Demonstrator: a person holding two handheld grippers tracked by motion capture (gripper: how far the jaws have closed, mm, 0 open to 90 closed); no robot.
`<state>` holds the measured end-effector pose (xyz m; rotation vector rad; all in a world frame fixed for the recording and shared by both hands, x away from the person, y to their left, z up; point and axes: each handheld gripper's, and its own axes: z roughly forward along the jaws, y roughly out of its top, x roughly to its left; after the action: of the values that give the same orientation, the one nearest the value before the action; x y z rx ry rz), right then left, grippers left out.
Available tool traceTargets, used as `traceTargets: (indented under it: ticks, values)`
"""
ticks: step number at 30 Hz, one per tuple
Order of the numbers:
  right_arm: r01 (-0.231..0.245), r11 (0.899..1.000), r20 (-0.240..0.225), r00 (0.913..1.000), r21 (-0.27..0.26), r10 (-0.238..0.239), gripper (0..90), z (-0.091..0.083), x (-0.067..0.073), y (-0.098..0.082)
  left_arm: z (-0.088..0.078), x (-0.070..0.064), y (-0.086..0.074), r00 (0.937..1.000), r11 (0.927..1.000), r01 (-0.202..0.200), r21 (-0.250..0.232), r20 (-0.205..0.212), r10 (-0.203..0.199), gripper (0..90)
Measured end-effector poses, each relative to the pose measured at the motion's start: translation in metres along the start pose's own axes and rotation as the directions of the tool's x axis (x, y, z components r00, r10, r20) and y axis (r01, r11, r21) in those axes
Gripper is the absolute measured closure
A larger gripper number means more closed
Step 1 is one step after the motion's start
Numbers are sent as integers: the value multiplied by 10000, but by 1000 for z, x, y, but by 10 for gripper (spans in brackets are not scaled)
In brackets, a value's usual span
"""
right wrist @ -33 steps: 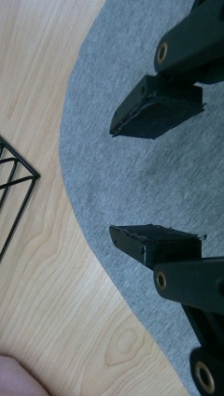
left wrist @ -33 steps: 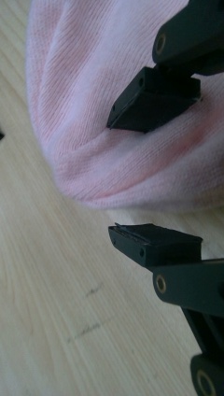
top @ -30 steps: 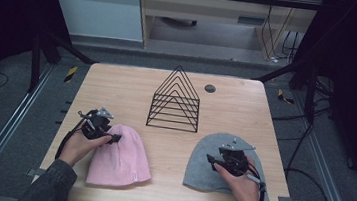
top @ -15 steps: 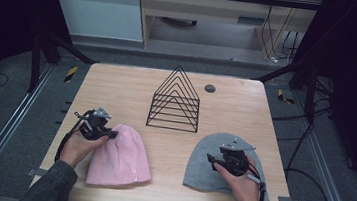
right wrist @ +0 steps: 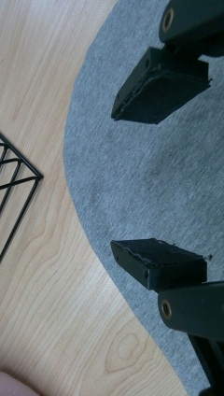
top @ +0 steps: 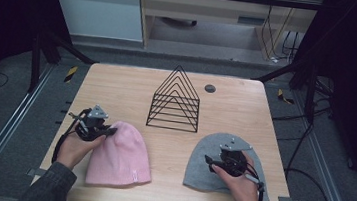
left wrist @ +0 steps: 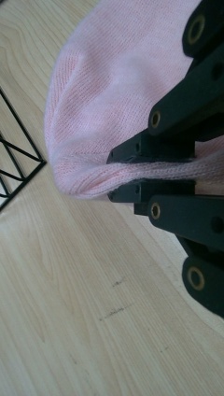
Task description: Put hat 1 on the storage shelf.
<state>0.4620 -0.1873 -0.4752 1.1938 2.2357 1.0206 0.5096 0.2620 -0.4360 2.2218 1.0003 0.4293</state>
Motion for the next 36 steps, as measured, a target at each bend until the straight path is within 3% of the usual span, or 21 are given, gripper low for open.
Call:
traceTargets:
  ticks: [7, 15, 24, 28, 36]
  values:
    - [29, 10000, 50, 10000, -40, -29, 285, 0, 1, 1, -11, -8, 6, 9996, 9981, -254, -562, -120, 248, 825]
    - [54, 9999, 92, 9999, -105, -53, 282, -2, 0, 1, -31, -18, 17, 9988, 9908, -497, -1259, -71, 492, 827]
    - [30, 9999, 103, 9999, -153, -28, 275, -2, 6, 1, -62, -34, 42, 9940, 9715, -1078, -2113, -53, 1092, 829]
    - [120, 9996, 83, 9999, -253, -118, 275, -4, 7, 2, -74, -33, 53, 9913, 9647, -1312, -2283, -262, 1287, 830]
    - [-27, 9994, -78, 10000, -357, 24, 289, -5, 10, 3, -85, -29, 70, 9862, 9615, -1636, -2207, -600, 1540, 830]
